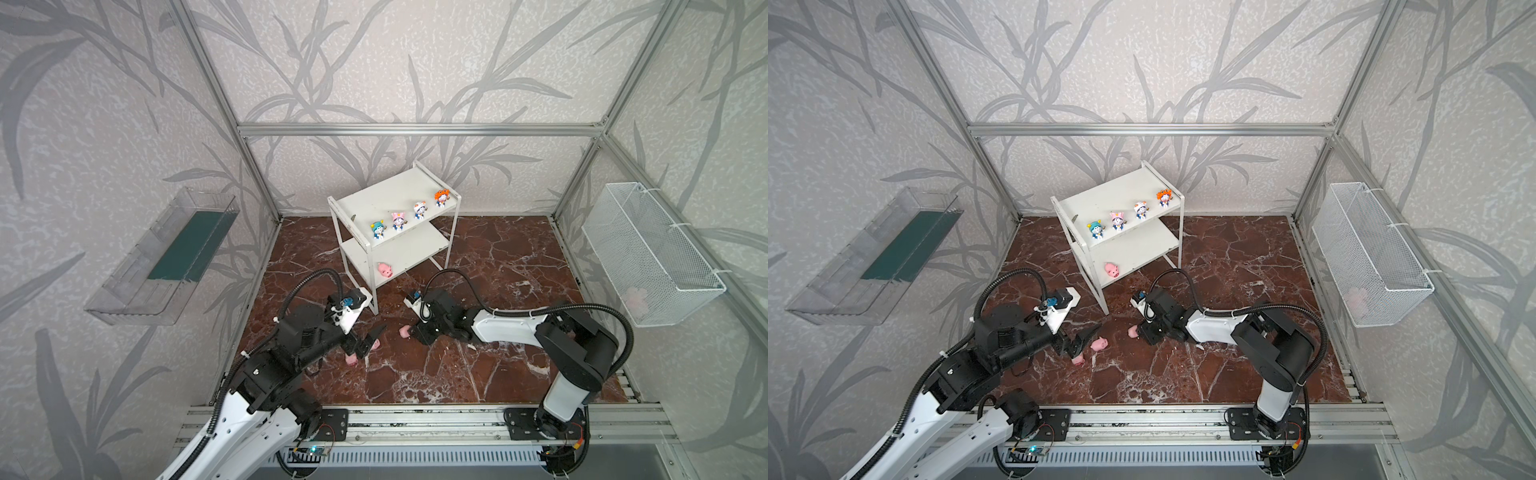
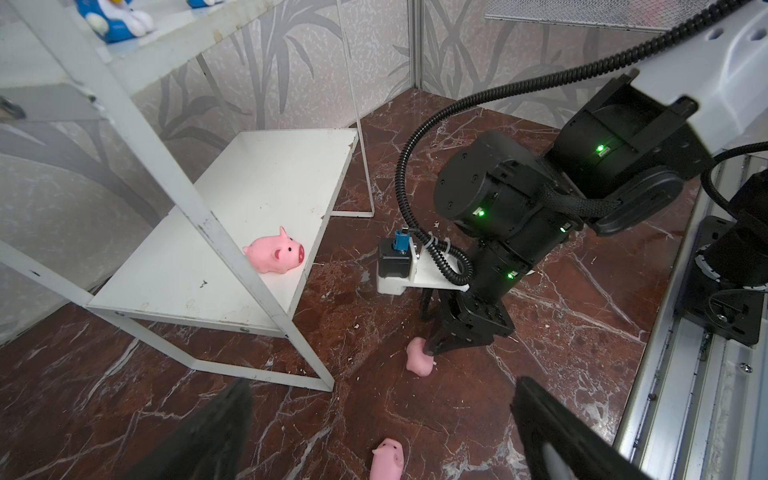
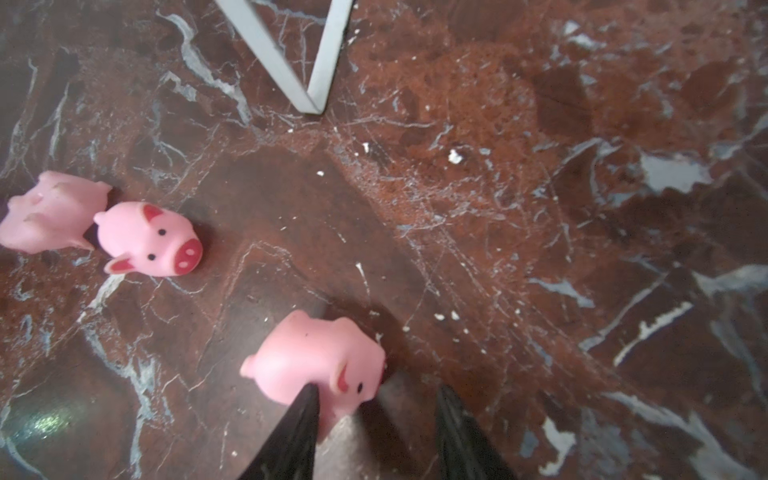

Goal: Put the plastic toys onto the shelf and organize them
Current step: 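Close the right gripper around the pink pig on the floor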

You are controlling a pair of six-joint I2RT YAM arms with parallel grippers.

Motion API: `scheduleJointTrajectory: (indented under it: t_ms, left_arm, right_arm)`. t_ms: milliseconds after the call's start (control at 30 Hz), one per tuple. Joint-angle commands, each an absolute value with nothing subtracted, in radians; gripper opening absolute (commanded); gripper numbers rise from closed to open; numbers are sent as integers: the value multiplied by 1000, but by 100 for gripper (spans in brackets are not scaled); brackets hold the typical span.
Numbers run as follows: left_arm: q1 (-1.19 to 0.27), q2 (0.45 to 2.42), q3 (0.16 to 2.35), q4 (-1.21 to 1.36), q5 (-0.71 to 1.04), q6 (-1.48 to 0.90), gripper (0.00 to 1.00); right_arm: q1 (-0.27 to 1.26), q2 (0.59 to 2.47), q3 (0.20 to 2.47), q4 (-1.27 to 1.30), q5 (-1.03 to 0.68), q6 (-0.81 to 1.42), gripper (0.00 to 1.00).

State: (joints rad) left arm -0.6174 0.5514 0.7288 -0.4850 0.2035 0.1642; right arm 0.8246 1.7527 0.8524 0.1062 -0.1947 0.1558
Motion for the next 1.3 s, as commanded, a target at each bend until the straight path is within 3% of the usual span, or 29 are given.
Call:
scheduleJointTrajectory:
  t_ms: [0,500,800,1267]
  left_arm:
    - [-611,551,716,-469,202,173,99]
    - [-603,558,716,-466,209,172,99]
    - [-602,552,716,-468,209,170,99]
    - [-602,548,716,-468,214,169,99]
  right_arm:
    - [792,1787,875,105,-212,144,46]
    - [749,1745,871,162,-282,163,46]
    - [713,1773,880,200,-281,198,27]
    - [717,1712,841,158,-312,196,27]
